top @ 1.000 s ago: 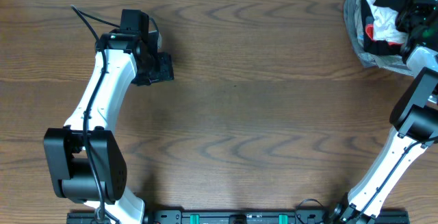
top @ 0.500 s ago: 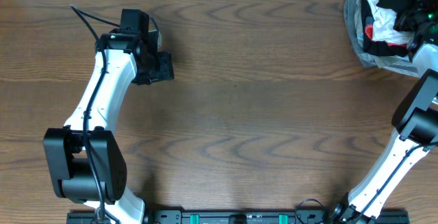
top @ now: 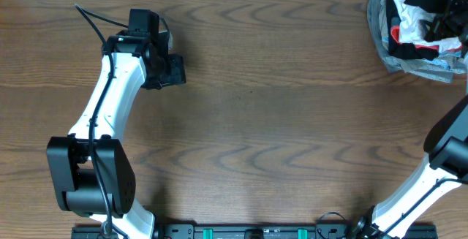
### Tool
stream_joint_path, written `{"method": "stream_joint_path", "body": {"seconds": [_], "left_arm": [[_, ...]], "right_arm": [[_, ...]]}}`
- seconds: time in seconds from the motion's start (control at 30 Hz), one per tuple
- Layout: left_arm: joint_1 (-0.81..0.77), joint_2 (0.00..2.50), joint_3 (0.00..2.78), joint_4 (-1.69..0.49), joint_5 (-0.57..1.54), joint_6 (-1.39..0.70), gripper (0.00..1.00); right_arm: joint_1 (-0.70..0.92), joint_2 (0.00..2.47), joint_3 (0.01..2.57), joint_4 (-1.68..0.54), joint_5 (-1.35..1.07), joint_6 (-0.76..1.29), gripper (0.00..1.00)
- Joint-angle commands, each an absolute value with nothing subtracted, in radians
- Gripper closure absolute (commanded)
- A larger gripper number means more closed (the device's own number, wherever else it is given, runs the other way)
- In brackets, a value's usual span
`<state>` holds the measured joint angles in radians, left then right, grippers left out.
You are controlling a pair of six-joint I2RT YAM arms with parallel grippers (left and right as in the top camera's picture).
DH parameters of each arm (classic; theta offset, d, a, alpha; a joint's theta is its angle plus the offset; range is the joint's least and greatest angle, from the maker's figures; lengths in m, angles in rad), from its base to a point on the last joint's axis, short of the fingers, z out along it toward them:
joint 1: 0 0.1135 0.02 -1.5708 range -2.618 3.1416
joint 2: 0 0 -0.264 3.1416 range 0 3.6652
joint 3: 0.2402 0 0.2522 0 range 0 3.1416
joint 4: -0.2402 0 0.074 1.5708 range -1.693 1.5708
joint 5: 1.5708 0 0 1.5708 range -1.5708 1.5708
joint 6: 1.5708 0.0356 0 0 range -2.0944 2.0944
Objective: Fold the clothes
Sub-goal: 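Lower the shirt onto the pile and open the right gripper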
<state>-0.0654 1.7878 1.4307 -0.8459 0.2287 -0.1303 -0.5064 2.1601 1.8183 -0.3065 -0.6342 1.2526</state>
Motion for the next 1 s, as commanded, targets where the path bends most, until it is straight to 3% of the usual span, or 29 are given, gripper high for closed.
{"method": "stream_joint_path", "body": {"seconds": [0.0,0.17,0.37,0.5,0.77,0.87,0.93,0.97], "left_arm": [[-0.062,1.795,1.422,-0.846,0.216,-0.131,0.42],[-0.062,1.795,1.422,-0.835,0.216,-0.131,0.42],[-0.062,1.795,1.422,-0.813,0.216,-0.131,0.42],[-0.062,1.795,1.422,-0.808,0.216,-0.131,0.42],[-0.062,1.795,1.422,-0.805,0.216,-0.131,0.42],[-0.062,1.795,1.422,-0.804,0.216,-0.131,0.42],[-0.062,1.795,1.422,-0.802,0.216,-0.131,0.42],[-0.062,1.795,1.422,-0.801,0.216,-0.131,0.42]], "right_arm": [[-0.509,2.083,1.817,-0.350,-0.701,0.900,0.01],[-0.487,2.019,1.817,-0.373,-0.701,0.381,0.01],[-0.389,2.017,1.816,-0.502,-0.237,-0.034,0.01],[-0.339,2.017,1.816,-0.495,-0.016,-0.070,0.02],[-0.368,2.022,1.816,-0.416,-0.085,-0.124,0.17],[-0.400,2.034,1.816,-0.412,-0.094,0.036,0.32],[-0.424,2.046,1.816,-0.418,-0.095,0.189,0.51],[-0.435,2.054,1.816,-0.420,-0.095,0.255,0.52]]}}
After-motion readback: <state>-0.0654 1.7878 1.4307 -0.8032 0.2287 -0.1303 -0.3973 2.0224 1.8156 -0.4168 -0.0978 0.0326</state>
